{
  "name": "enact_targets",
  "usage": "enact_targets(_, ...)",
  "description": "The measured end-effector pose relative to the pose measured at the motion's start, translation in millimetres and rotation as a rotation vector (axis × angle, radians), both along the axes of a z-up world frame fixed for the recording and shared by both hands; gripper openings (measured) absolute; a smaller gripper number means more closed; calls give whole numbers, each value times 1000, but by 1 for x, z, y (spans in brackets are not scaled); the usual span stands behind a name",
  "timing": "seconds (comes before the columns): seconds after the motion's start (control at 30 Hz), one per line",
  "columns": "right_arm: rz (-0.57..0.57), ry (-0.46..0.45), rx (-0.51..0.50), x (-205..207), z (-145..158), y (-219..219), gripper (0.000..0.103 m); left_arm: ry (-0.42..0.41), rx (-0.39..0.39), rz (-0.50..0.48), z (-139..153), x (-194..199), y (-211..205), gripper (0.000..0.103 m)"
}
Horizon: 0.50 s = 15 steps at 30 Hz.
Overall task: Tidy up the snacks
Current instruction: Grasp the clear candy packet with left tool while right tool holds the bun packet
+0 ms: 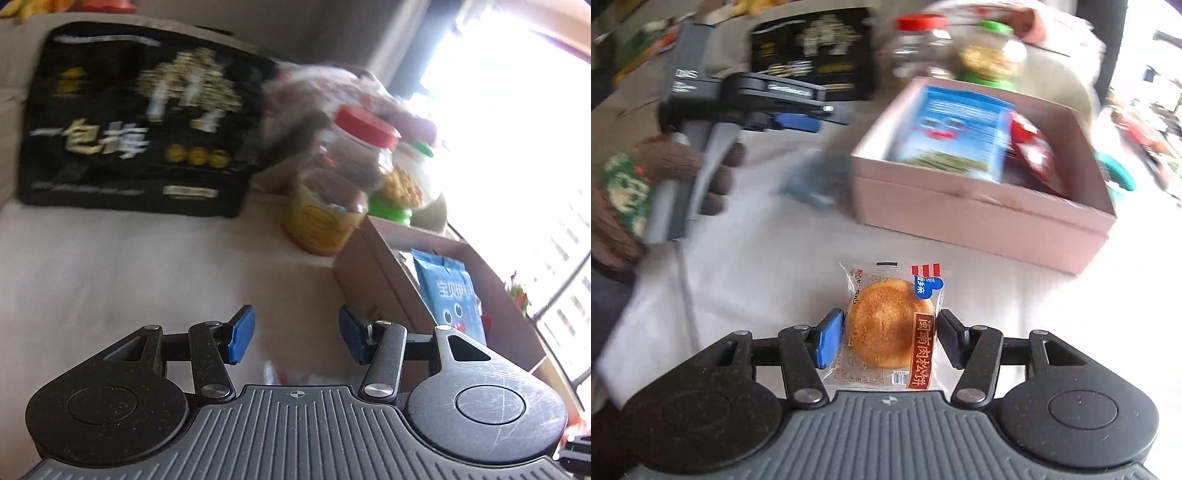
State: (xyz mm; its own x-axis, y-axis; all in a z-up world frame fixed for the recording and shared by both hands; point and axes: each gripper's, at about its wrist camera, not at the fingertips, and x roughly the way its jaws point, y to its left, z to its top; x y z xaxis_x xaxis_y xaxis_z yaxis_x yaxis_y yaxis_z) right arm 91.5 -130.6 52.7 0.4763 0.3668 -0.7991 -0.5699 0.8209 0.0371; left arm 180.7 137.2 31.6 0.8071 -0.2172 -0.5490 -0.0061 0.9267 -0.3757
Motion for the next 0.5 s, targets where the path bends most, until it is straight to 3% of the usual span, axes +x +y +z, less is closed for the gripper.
enact_targets(0.07, -50, -7, 37, 3, -4, -11, 61, 32, 13, -67, -4, 9, -9, 55)
enact_targets(0.17, -116, -22, 72, 5, -10, -27, 71, 95, 19, -167, -11, 10, -21, 43)
enact_targets(0.23, -142, -60, 71, 4, -12, -34, 73, 97, 89, -198, -11, -4, -30, 43)
enact_targets(0.37, -177, -108, 88, 11, -30, -45, 83, 129, 139, -213, -6, -47, -44, 43)
enact_targets(0.5, -181, -143, 138, 6, -38, -52, 85, 136, 260, -197, 1, -97, -73, 47)
